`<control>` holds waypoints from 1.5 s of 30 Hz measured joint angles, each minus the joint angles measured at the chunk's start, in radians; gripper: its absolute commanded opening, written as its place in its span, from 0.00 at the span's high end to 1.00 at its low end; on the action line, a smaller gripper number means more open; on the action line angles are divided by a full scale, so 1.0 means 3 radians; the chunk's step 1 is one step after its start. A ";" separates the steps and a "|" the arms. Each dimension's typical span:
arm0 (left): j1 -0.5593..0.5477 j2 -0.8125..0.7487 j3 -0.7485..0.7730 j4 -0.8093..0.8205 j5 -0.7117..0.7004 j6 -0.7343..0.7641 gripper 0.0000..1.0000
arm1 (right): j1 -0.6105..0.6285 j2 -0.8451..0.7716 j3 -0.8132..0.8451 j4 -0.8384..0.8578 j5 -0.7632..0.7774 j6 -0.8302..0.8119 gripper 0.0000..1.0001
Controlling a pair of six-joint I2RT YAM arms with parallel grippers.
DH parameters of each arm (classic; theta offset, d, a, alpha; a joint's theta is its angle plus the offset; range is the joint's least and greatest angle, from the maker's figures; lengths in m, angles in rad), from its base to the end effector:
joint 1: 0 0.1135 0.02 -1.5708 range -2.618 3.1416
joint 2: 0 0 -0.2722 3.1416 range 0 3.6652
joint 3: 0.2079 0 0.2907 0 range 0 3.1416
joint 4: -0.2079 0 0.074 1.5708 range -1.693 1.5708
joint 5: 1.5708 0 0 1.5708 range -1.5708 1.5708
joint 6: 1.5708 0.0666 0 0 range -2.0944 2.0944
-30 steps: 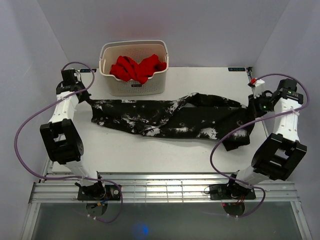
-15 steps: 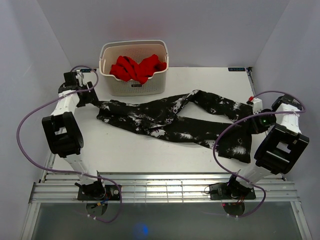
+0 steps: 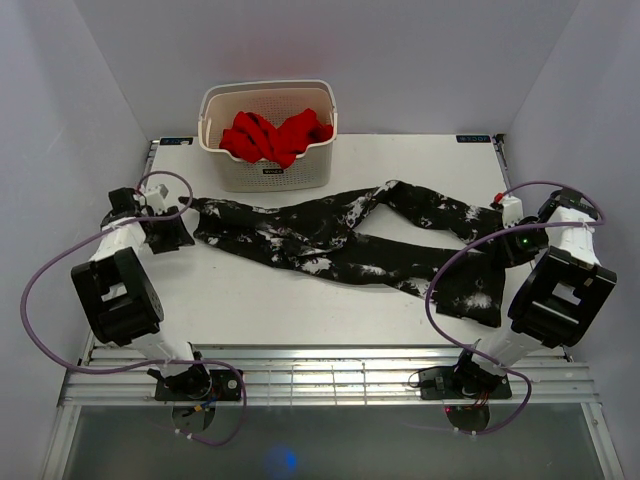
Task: Fold and stack the trousers
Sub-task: Flatten the trousers out
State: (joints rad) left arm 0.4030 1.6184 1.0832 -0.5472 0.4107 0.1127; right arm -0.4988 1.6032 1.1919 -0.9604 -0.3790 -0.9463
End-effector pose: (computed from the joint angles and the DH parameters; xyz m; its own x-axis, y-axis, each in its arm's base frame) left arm 0.3523 0.1213 0.1727 -0.8282 -0.2410 -0.5059 -0.0947 0.9500 -0.2976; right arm 0.3107 -0.1412 0.1936 -0.8117 -0.4161 -0.4099 -0.4760 0.8779 0.0516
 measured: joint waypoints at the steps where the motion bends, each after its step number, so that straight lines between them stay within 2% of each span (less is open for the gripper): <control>1: -0.0003 0.0039 -0.0071 0.0018 0.0061 -0.0024 0.37 | 0.0000 0.0000 0.0000 0.0000 0.0013 0.0000 0.76; 2: -0.0010 0.0092 -0.0109 0.0041 0.0117 -0.0060 0.32 | 0.0000 -0.0003 0.0000 -0.0001 0.0025 -0.0001 0.75; 5: -0.0025 0.0268 -0.0160 0.0233 0.0258 -0.0186 0.29 | 0.0000 -0.0025 0.0000 -0.0003 0.0060 -0.0013 0.74; 8: -0.0031 0.0403 -0.0191 0.0520 0.0348 -0.0376 0.29 | 0.0001 -0.0052 0.0000 -0.0001 0.0080 -0.0017 0.75; 11: -0.0056 0.0505 -0.0192 0.0781 0.0366 -0.0551 0.36 | 0.0010 -0.0061 0.0000 0.0000 0.0114 -0.0022 0.75; 12: -0.0069 0.0539 -0.0192 0.0861 0.0366 -0.0591 0.44 | 0.0013 -0.0061 0.0000 0.0001 0.0123 -0.0024 0.76; 15: -0.0144 0.0665 -0.0141 0.1011 0.0342 -0.0703 0.60 | 0.0017 -0.0061 0.0005 0.0005 0.0136 -0.0023 0.79; 16: -0.0175 0.0707 -0.0107 0.1035 0.0331 -0.0727 0.76 | 0.0022 -0.0061 0.0015 0.0004 0.0142 -0.0023 0.80; 18: -0.0221 0.0793 -0.0005 0.1020 0.0289 -0.0769 0.95 | 0.0028 -0.0058 0.0052 0.0004 0.0150 -0.0024 0.82; 19: -0.0240 0.0827 0.0062 0.0973 0.0282 -0.0773 1.00 | 0.0032 -0.0057 0.0083 -0.0004 0.0159 -0.0022 0.85; 23: -0.0257 0.0782 0.0291 0.0596 0.0146 -0.0745 1.00 | 0.0037 -0.0056 0.0211 -0.0006 0.0200 -0.0051 0.89; 27: -0.0179 0.0323 0.0406 0.0001 -0.0039 -0.0615 1.00 | 0.0048 -0.0100 0.0247 -0.0020 0.0240 -0.0177 0.91; 33: -0.0037 -0.0318 0.1219 -0.0778 -0.0496 -0.0122 1.00 | 0.0106 -0.0406 0.0247 -0.0015 0.0445 -0.0389 0.92; 37: -0.0042 -0.0132 0.1829 -0.1132 -0.0610 0.0051 1.00 | 0.0366 -0.0373 0.0247 0.0092 0.0698 -0.0416 0.92; 38: -0.0043 -0.0009 0.1900 -0.1124 -0.0594 0.0079 0.93 | 0.0470 -0.0315 0.0247 0.0125 0.0757 -0.0398 0.91; 39: -0.0046 0.0104 0.1897 -0.1096 -0.0562 0.0102 0.81 | 0.0570 -0.0244 0.0254 0.0148 0.0809 -0.0374 0.88; 40: -0.0046 0.0201 0.1802 -0.1029 -0.0502 0.0145 0.72 | 0.0660 -0.0153 0.0267 0.0168 0.0849 -0.0346 0.76; 41: -0.0046 0.0266 0.1635 -0.0961 -0.0430 0.0197 0.64 | 0.0746 -0.0048 0.0290 0.0172 0.0885 -0.0306 0.68; 42: -0.0046 0.0312 0.1441 -0.0937 -0.0351 0.0256 0.52 | 0.0809 0.0050 0.0308 0.0183 0.0907 -0.0273 0.52; 45: -0.0046 0.0350 0.0777 -0.0875 -0.0130 0.0415 0.41 | 0.0863 0.0189 0.0314 0.0201 0.0994 -0.0234 0.31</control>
State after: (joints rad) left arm 0.3893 1.7233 1.3163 -0.8097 0.3717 0.2371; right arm -0.2398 1.6600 1.2861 -0.9001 -0.0807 -1.0164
